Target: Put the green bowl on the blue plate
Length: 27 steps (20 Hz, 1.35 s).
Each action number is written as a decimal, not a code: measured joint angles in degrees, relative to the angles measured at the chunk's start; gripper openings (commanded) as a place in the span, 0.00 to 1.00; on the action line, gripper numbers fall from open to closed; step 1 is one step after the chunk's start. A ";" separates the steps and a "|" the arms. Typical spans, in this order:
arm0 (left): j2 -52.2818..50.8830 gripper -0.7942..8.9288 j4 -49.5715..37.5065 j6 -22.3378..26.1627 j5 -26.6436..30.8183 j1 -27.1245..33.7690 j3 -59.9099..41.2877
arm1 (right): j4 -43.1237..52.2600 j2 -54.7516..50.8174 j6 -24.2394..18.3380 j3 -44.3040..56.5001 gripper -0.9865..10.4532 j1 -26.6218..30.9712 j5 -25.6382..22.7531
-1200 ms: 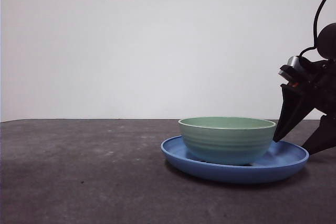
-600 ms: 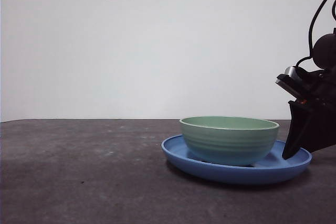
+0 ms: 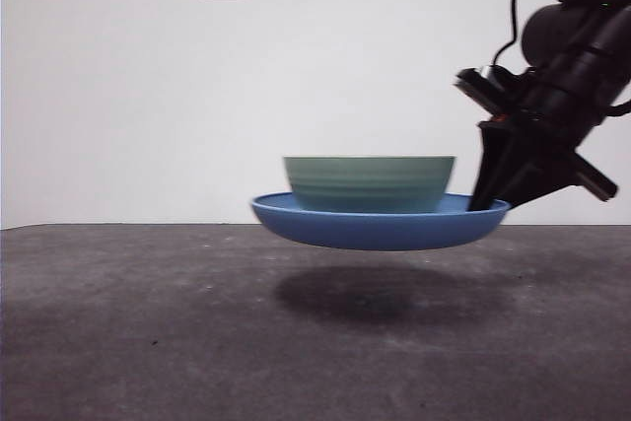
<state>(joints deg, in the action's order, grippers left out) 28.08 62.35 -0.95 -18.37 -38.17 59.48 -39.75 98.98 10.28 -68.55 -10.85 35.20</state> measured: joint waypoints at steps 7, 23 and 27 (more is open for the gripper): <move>0.00 0.78 0.00 0.00 0.00 0.00 0.00 | 3.61 0.94 5.18 0.00 0.09 -10.58 -4.07; -0.02 0.78 0.00 -0.02 0.00 -0.11 0.00 | 9.29 8.66 8.17 0.02 0.14 -12.61 -5.49; -0.02 0.78 0.00 -0.02 0.00 -0.11 0.00 | 9.14 8.39 8.20 0.00 0.27 -12.61 -5.90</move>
<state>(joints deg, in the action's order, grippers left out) 28.05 62.35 -0.97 -18.37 -38.28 59.48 -30.61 107.37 18.48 -68.55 -23.46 29.30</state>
